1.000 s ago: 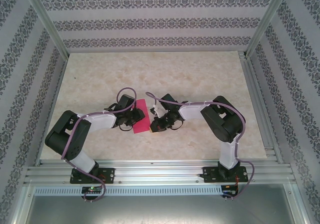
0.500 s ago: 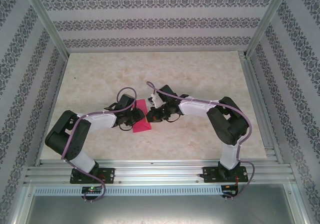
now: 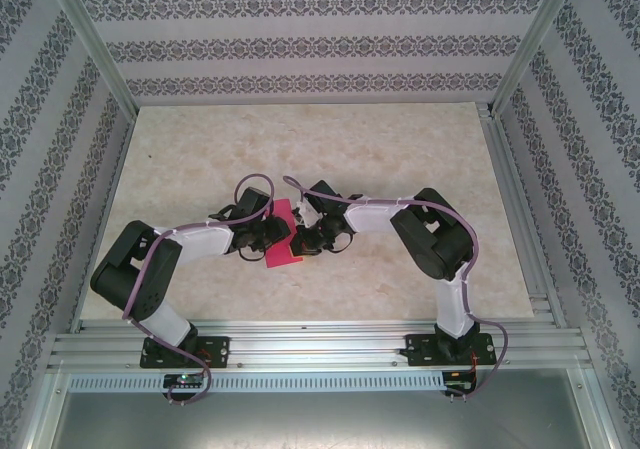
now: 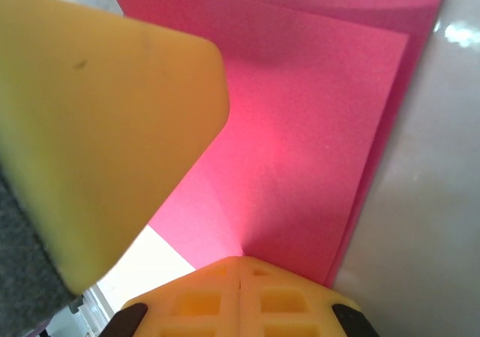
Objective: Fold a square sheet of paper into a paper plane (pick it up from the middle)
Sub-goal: Fold the triangle a second time at the center of the table.
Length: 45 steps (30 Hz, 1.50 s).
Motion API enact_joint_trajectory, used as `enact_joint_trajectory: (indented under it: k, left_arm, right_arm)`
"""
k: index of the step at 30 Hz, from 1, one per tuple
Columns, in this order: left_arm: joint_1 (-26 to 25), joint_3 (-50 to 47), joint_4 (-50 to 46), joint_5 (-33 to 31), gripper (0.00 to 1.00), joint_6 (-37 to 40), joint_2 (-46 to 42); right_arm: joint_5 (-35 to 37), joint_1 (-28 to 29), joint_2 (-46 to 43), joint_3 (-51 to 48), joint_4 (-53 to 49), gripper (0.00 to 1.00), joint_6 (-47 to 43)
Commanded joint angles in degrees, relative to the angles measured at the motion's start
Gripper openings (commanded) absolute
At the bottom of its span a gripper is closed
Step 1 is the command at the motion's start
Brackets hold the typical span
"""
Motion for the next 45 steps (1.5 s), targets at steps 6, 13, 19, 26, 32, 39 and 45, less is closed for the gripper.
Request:
enact_joint_trajectory:
  k: [6,13,19,26,32,39,45]
  left_arm:
    - [-0.7,-1.2,3.1,2.7,0.4,0.8,-6.8]
    - [-0.7,-4.7,11.4,8.2,0.36,-2.6,-3.4]
    - [-0.8,-7.4,16.2,8.7,0.36,-4.2,-0.3]
    - [-0.7,-9.4,16.2,6.2,0.36,-2.3,3.0]
    - [0.2,-5.6,9.0,2.2,0.36,4.8,1.6]
    - [4.5,-7.5,11.7,2.5,0.37,4.5,0.6]
    - [7.5,-2.7,8.8,2.9,0.38,7.2,2.3]
  right_arm:
    - [1.7,-0.7,1.1,-2.0,-0.7,0.02,-0.2]
    - [1.6,-1.4,0.9,-2.3,-0.2,0.01,0.1]
    - [1.9,-1.5,1.1,-2.2,-0.3,0.01,0.4]
    - [2.7,-1.5,1.3,-2.1,-1.2,0.01,0.1]
    - [3.1,-1.6,1.6,-2.7,-1.6,0.0,-0.2]
    - [3.2,-1.7,1.8,-2.8,-1.9,0.0,-0.2]
    - [3.5,-1.7,1.5,-2.5,-2.7,0.0,-0.5]
